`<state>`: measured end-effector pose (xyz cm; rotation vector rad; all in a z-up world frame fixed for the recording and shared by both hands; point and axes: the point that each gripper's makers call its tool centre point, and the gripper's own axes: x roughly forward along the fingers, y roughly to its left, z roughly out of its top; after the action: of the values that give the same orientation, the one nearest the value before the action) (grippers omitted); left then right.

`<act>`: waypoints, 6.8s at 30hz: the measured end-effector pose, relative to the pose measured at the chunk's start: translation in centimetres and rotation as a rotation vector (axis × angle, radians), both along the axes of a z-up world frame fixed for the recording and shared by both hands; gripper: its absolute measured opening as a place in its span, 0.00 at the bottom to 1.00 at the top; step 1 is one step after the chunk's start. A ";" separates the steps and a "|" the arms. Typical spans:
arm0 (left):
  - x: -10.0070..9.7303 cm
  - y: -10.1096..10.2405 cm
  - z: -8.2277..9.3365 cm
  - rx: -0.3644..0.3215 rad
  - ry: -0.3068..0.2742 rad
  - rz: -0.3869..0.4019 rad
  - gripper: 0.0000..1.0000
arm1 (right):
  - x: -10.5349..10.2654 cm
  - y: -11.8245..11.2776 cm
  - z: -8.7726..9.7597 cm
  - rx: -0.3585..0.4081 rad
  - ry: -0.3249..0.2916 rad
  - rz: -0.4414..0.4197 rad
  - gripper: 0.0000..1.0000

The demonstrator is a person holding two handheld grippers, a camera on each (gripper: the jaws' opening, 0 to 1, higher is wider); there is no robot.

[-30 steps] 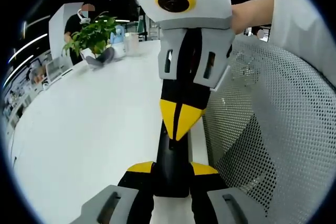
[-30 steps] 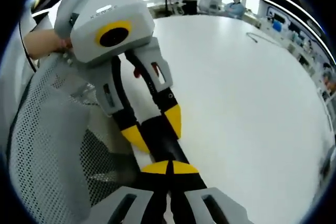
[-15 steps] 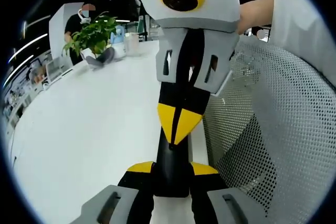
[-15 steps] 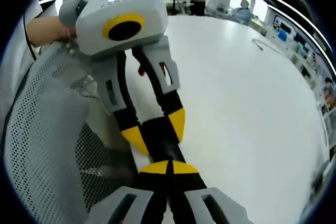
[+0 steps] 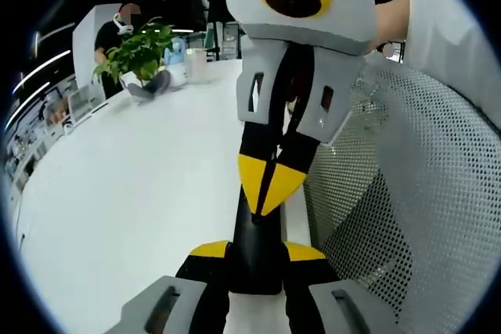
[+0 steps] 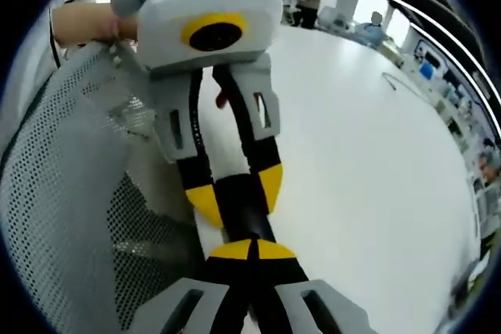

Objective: Press the specified remote control buttons in sequence, fully releasing each button before pressing the next.

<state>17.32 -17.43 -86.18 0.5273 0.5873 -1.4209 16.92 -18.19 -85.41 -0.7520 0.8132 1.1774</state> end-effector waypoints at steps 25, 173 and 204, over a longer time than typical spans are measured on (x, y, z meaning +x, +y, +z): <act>-0.1 0.0 0.0 0.021 0.002 0.022 0.25 | 0.4 1.1 -0.1 -0.015 -0.027 0.052 0.00; 5.6 2.4 10.2 -0.363 0.041 0.577 0.54 | 0.4 -2.4 -1.2 0.159 0.056 0.129 0.21; 6.3 10.9 18.8 -0.606 -0.383 0.942 1.00 | 0.6 -2.5 -1.4 0.163 0.043 0.123 0.21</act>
<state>23.61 -6.57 -67.35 -0.0059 0.0346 -0.5133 17.52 -20.65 -86.76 -0.6514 0.7051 1.3571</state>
